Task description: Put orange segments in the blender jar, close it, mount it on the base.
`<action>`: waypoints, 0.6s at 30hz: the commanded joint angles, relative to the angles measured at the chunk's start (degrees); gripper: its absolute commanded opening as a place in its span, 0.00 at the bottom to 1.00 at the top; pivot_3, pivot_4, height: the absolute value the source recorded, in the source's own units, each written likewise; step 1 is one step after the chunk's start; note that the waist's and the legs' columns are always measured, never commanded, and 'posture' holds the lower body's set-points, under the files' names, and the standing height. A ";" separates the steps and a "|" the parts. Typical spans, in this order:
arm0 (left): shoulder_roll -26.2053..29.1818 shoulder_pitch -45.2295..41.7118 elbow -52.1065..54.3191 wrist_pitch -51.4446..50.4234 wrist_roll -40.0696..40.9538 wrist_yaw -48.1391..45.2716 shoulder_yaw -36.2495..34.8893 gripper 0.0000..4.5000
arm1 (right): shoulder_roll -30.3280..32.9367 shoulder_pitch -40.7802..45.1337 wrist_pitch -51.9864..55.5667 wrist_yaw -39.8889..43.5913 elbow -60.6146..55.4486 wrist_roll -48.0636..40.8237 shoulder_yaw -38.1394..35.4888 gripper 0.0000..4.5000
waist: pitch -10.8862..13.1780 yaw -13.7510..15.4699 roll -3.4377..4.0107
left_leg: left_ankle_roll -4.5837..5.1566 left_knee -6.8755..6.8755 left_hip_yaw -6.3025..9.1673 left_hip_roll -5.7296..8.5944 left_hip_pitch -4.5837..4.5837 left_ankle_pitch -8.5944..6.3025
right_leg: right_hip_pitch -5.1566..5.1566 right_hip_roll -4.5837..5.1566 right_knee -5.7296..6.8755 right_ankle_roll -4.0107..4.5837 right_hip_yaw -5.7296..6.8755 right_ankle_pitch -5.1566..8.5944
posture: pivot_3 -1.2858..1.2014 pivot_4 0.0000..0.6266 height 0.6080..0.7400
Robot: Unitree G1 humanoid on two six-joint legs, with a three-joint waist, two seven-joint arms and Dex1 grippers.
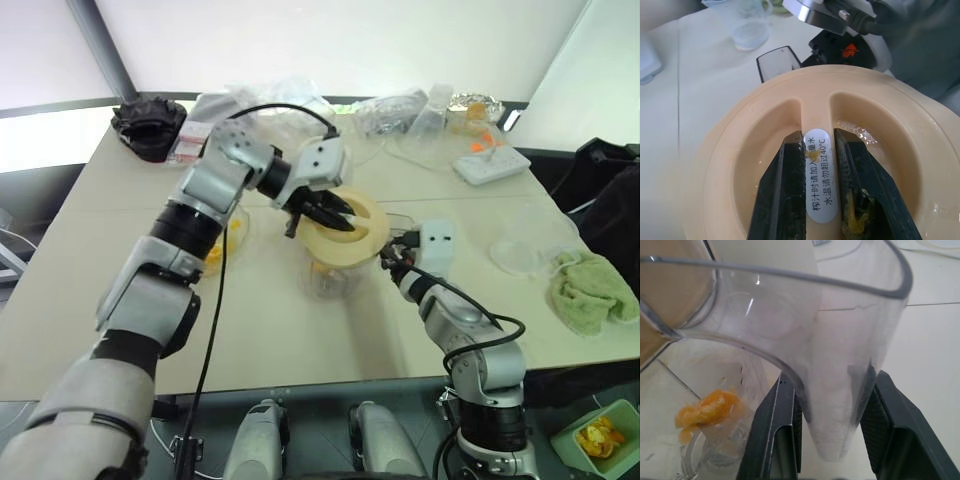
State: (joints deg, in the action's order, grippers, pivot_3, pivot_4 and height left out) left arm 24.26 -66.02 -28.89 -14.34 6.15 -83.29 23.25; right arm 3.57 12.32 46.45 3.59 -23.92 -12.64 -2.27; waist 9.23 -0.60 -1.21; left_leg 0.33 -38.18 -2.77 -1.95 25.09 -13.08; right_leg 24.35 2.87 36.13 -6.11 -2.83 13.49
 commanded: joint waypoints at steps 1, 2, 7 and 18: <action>1.23 5.96 -0.72 -7.95 -5.68 3.10 4.16 0.06 | -1.06 1.91 -3.31 0.96 -8.38 -3.34 -1.87 0.27 | -0.01 0.01 0.00 | 0.00 0.00 0.00 0.00 -0.02 0.00 | -0.02 0.00 0.00 0.00 0.00 0.00 | 0.52 0.24 1.00; 1.28 6.07 0.14 -9.69 -5.34 3.53 3.99 0.06 | -1.03 1.97 -3.30 0.96 -8.32 -3.36 -1.94 0.27 | -0.01 0.00 0.00 | 0.00 0.00 0.00 0.00 -0.03 0.00 | -0.03 0.00 0.00 0.00 0.00 0.00 | 0.52 0.24 1.00; 0.85 7.38 4.26 -19.05 -5.79 9.33 3.55 0.06 | -0.77 1.97 -3.57 1.08 -8.12 -3.23 -2.15 0.27 | -0.01 0.01 0.00 | 0.00 0.01 -0.01 0.01 -0.03 0.00 | -0.03 0.00 -0.01 0.00 0.00 0.01 | 0.52 0.24 1.00; -0.31 9.96 9.87 -41.53 -4.52 22.83 -0.36 0.06 | -1.13 1.30 -3.73 0.93 -8.22 -3.51 -2.65 0.27 | -0.08 1.10 0.06 | 0.00 0.00 -0.02 0.07 -0.05 0.00 | -0.07 0.08 -0.03 0.00 -0.01 0.01 | 0.52 0.24 1.00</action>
State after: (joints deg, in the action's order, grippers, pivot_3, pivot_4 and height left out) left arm 22.12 -62.23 -11.92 -47.69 7.01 -69.26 20.19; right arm 3.53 12.25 46.43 2.92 -23.91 -12.55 -3.78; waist 9.15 0.50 -1.15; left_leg 0.32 -38.18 -2.78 -1.88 25.04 -13.09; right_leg 24.28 2.95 36.10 -6.11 -2.83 13.50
